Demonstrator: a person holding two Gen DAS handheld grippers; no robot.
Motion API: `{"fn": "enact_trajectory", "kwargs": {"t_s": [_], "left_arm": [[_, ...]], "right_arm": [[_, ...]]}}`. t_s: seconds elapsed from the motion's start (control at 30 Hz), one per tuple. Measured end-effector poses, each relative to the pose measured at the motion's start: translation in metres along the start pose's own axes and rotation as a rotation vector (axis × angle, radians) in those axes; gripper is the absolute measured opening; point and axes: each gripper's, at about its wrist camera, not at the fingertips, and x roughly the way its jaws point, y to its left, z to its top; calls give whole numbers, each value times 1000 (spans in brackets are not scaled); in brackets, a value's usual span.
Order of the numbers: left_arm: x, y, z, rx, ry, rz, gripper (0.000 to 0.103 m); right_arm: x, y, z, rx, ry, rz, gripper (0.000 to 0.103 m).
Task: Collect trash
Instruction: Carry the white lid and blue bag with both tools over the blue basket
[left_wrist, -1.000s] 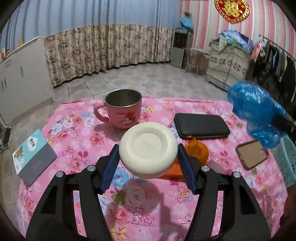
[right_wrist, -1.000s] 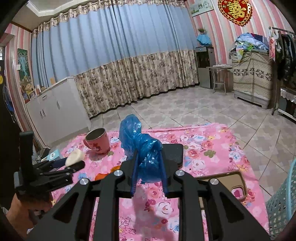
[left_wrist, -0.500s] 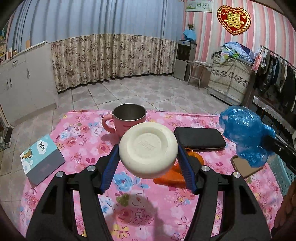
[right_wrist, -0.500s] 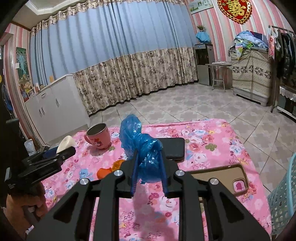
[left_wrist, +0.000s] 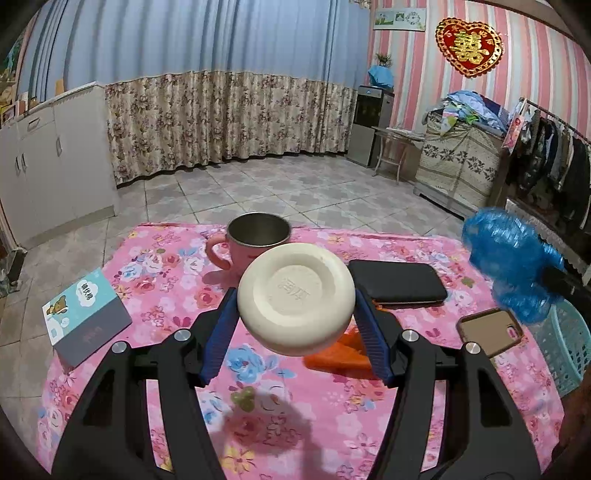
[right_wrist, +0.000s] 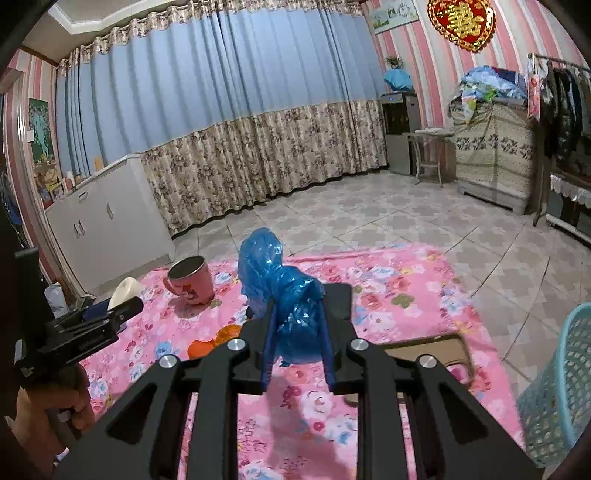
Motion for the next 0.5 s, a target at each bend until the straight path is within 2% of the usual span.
{"fn": "enact_trajectory", "kwargs": {"t_s": [0.27,0.33,0.43,0.5], "left_arm": [[-2,-38,0,27,-10,-40,61],[-6,-60,1,46,-31,-43,61],[-8,-102,4,28,-35,-112,61],[-11,-142,8,51,-43,-163,61]], "right_arm": [[-57,-74,16,67,-74,-82,21],[-74,-92,18,54,-97,-123,21],[-97,-123,22,61,-120,-215,21],[-118,-154,22,77,-120,-292,21]]}}
